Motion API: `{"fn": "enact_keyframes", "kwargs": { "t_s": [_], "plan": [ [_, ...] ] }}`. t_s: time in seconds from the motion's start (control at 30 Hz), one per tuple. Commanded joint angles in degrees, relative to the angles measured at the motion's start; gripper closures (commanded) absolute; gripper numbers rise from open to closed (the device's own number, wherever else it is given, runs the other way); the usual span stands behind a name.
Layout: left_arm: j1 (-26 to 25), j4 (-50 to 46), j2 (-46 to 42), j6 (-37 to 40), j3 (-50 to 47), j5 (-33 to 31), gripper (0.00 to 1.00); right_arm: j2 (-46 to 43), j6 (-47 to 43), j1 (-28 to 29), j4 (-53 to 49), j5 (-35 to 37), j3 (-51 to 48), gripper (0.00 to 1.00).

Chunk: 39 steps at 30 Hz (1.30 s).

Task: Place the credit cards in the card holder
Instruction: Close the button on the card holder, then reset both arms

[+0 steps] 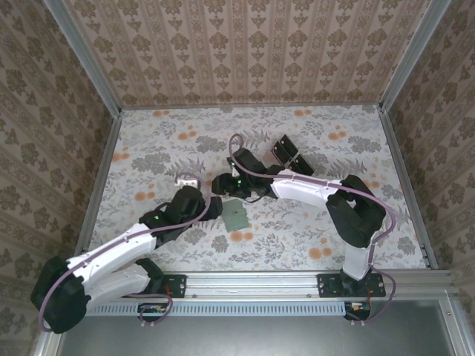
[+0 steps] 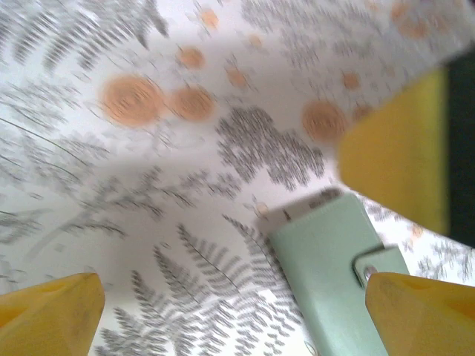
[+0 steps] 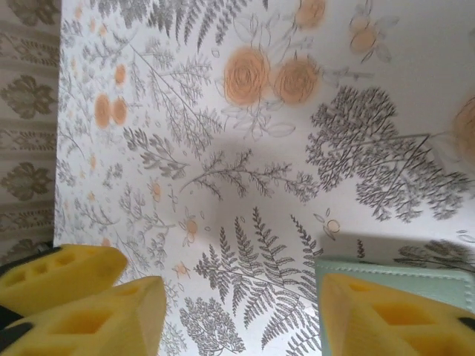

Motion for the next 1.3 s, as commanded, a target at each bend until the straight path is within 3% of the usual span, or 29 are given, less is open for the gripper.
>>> {"fn": "enact_keyframes", "kwargs": {
  "t_s": [0.0,0.1,0.2,0.37,0.53,0.77,0.93,1.1,1.17,1.27],
  "plan": [
    [3.2,-5.2,-2.4,3.1,4.1,-5.7,0.0,-7.0,-2.4,-2.5,-1.9,2.6,0.9,0.35],
    [7.8,-7.2,-2.8,4.9,6.8,-8.2,0.0,-13.0,-5.4,-5.8,-4.9,4.5,-0.1,0.22],
    [13.1,-7.3,-1.6,6.0,9.6,-9.2,0.0,-19.3,-8.7,-10.0,-8.8,7.5,-1.0,0.18],
    [19.3,-0.1,0.6,10.9,10.5,-13.8,0.0,-29.2,-15.4,-17.4,-14.2,17.9,-2.9,0.01],
    [24.4,13.8,2.3,20.3,6.8,-18.1,0.0,-33.8,-19.8,-27.4,-14.2,27.6,-7.5,0.0],
    [33.1,28.1,5.6,35.0,-0.6,-16.2,0.0,-38.9,-26.3,-35.3,3.6,40.0,-22.9,0.0],
    [38.0,45.8,11.6,38.7,-8.5,-11.4,0.0,-37.9,-28.9,-39.6,9.4,40.1,-29.0,0.0],
    [38.2,59.8,22.5,42.1,-10.0,-7.1,0.0,-34.2,-33.7,-40.6,19.2,39.8,-35.1,0.0],
    [38.7,59.3,24.0,40.7,-8.8,-4.1,0.0,-32.8,-35.3,-40.8,24.5,39.5,-37.7,0.0],
    [38.6,67.7,30.1,41.2,-10.0,-1.8,0.0,-30.4,-39.0,-40.8,33.2,37.6,-41.5,0.0]
  ]
}}
